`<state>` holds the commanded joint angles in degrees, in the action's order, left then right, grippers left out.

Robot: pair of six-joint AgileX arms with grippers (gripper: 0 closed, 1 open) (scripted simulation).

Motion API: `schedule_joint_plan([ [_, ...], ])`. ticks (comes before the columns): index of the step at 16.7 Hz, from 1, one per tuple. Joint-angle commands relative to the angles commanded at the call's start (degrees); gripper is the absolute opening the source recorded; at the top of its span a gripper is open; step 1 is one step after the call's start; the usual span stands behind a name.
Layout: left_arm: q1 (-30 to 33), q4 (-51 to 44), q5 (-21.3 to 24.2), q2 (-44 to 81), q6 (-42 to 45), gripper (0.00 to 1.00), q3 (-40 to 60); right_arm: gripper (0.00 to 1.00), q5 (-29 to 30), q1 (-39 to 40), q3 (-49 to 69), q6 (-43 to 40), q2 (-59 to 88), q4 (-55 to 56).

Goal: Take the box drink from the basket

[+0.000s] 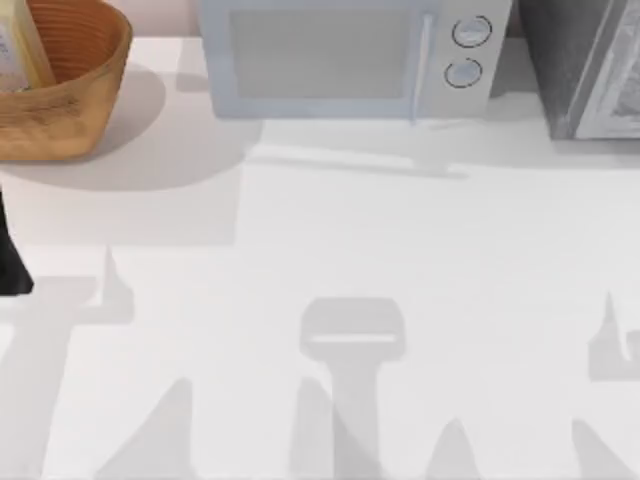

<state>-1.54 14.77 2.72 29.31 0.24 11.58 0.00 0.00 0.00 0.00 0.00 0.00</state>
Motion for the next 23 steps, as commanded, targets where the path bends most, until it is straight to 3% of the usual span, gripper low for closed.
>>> schedule_joint_plan([
  [14,-5.04,41.67,5.42,72.3,-0.09,1.0,33.88,1.0,0.0,0.0,0.0,0.0,0.0,0.0],
  [19,-5.82,49.61,6.71,87.34,0.32,1.0,40.26,1.0,0.0,0.0,0.0,0.0,0.0,0.0],
  [23,-5.94,50.99,6.96,90.02,0.45,1.0,41.37,1.0,0.0,0.0,0.0,0.0,0.0,0.0],
])
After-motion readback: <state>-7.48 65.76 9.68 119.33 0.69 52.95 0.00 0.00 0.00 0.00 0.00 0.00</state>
